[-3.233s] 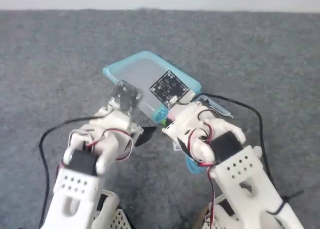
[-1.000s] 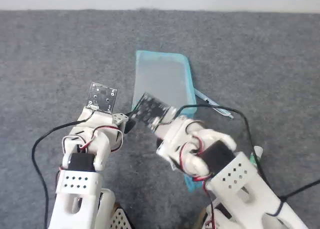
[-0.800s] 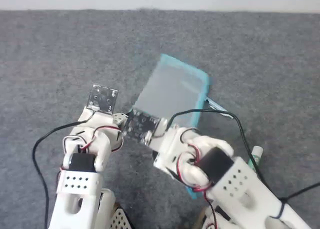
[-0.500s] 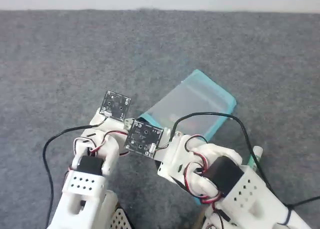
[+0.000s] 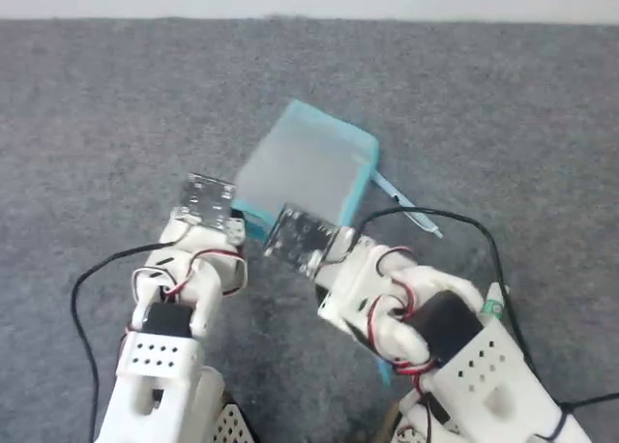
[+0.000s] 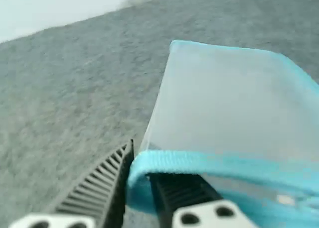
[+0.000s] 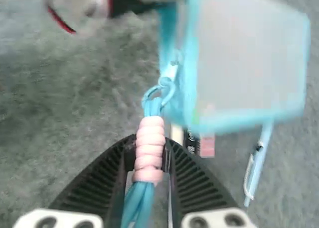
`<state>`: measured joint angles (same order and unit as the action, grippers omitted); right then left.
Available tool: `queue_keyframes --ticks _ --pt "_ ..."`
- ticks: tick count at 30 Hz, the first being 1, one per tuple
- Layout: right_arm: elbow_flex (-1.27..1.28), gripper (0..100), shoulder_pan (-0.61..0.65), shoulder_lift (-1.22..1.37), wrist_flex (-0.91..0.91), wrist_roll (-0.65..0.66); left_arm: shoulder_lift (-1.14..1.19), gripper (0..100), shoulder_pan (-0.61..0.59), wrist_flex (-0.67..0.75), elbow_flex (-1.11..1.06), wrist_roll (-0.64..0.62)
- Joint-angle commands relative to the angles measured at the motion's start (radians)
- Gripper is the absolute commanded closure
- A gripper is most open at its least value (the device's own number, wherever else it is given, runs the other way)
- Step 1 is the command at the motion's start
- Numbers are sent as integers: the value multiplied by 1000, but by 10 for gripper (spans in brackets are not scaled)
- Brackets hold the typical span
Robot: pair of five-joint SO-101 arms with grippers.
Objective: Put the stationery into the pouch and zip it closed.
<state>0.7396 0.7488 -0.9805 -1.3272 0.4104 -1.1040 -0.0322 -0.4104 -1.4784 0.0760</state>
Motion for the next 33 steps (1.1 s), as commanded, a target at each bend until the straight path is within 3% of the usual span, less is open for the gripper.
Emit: queue_keyframes --ticks 1,9,20,33 --pt "-55 993 -73 -36 -8 17 -9 988 -91 38 62 -69" --pt "-55 993 -226 58 5 9 -9 988 -184 37 65 -89" --pt "-55 993 -363 312 151 14 -9 988 -224 38 70 -91" --pt "-61 983 -364 466 114 9 -2 988 -261 35 87 -137"
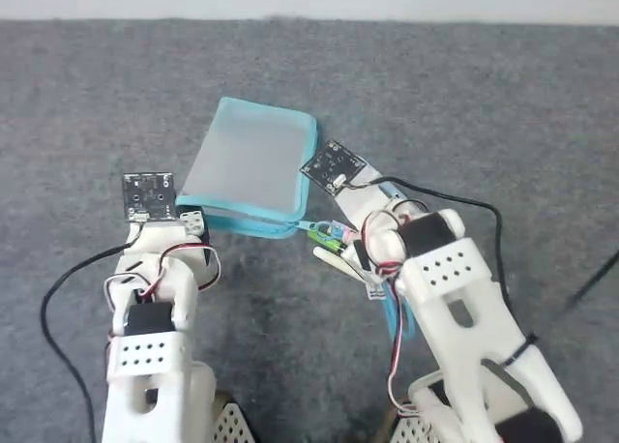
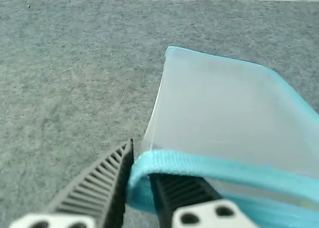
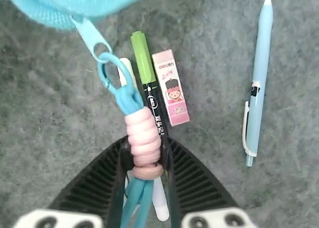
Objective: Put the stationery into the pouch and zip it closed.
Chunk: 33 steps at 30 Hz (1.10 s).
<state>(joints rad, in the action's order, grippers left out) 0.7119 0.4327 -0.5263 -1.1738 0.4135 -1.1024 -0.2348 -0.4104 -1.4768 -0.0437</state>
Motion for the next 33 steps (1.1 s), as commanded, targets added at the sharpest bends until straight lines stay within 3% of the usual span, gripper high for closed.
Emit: queue_keyframes --ticks 1,9,12,21,33 --pt "-35 962 -48 10 -50 2 -3 988 -57 35 85 -17" --pt "-35 665 -48 -56 -179 25 -2 988 -54 35 85 -18" --pt "-35 666 -58 -68 -222 81 -2 988 -54 35 85 -21" --pt "-121 712 -197 -30 -150 91 -2 988 -52 35 85 -20" --pt "-420 721 -269 515 -12 146 -2 988 -54 34 77 -18"
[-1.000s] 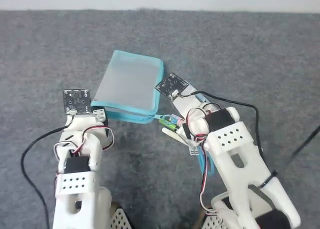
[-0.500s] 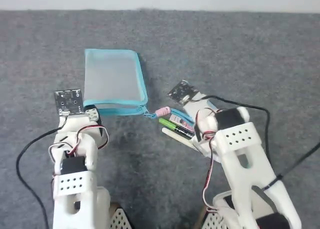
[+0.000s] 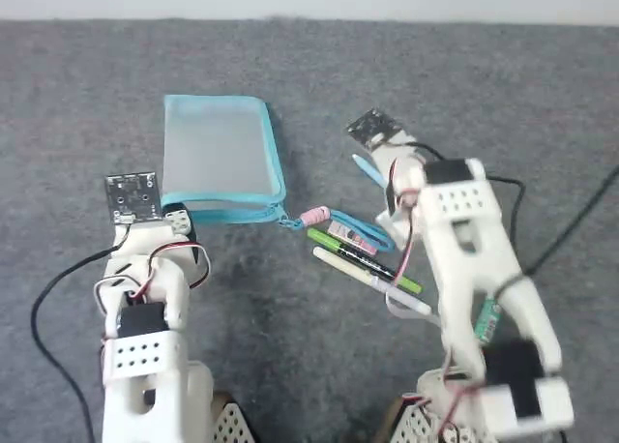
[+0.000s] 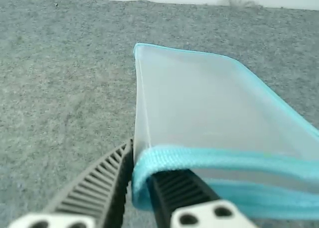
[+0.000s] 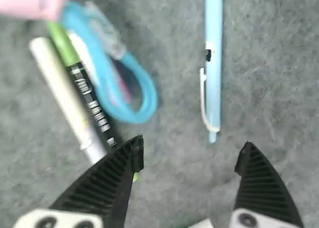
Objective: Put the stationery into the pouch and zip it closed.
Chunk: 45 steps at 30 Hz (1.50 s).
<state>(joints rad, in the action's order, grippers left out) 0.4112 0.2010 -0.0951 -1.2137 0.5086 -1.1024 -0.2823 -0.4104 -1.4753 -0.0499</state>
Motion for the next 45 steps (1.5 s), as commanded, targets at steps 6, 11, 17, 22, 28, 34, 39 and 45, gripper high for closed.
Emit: queue_keyframes --ticks 6,11,17,22,28,34,39,45 --pt "-275 721 -107 321 28 110 -2 988 18 34 76 -12" --pt "-310 776 -99 414 85 129 -9 988 51 34 61 -11" --pt "-313 904 -104 464 113 123 -9 988 54 34 61 -11" --pt "-308 995 -108 473 108 120 -8 988 54 34 61 -11" --pt "-325 992 -110 417 -12 118 -2 988 57 37 53 -11" --pt "-324 992 -143 199 -156 44 -5 988 135 37 25 -11" --pt "-293 992 -140 4 -246 43 -2 988 152 35 22 -11" --pt "-192 992 -114 -254 -337 52 -2 988 160 37 16 -11"
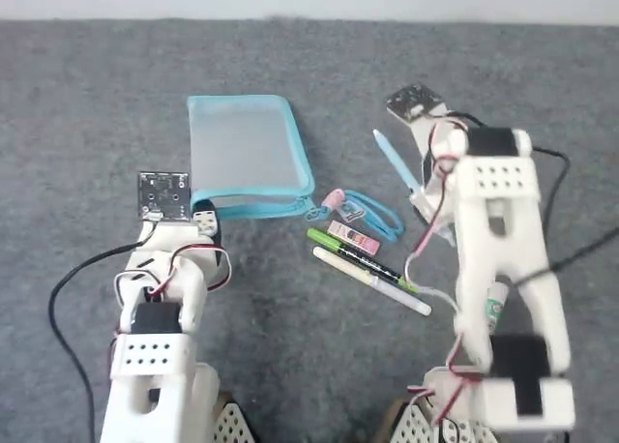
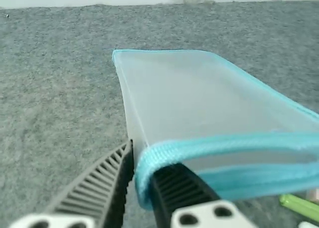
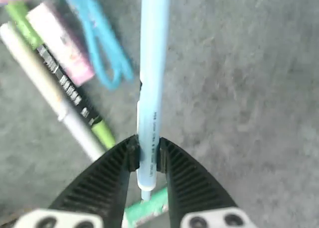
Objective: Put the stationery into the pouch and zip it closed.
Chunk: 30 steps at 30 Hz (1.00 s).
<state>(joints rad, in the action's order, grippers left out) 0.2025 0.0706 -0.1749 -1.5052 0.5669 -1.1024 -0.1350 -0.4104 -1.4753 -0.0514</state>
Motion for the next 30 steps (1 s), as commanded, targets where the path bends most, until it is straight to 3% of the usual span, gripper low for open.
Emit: queue_keyframes --ticks 1,6,12,20,30 --pt "34 992 36 -223 -61 -3 -2 988 12 37 16 -9" --pt "189 992 242 -453 -147 124 -2 988 46 40 13 -9" --pt "341 992 433 -573 -157 107 -2 988 94 37 13 -9" --pt "350 992 437 -461 -79 -5 -9 988 224 35 -8 40" --pt "236 992 435 -268 -10 -166 -5 988 235 35 -10 46"
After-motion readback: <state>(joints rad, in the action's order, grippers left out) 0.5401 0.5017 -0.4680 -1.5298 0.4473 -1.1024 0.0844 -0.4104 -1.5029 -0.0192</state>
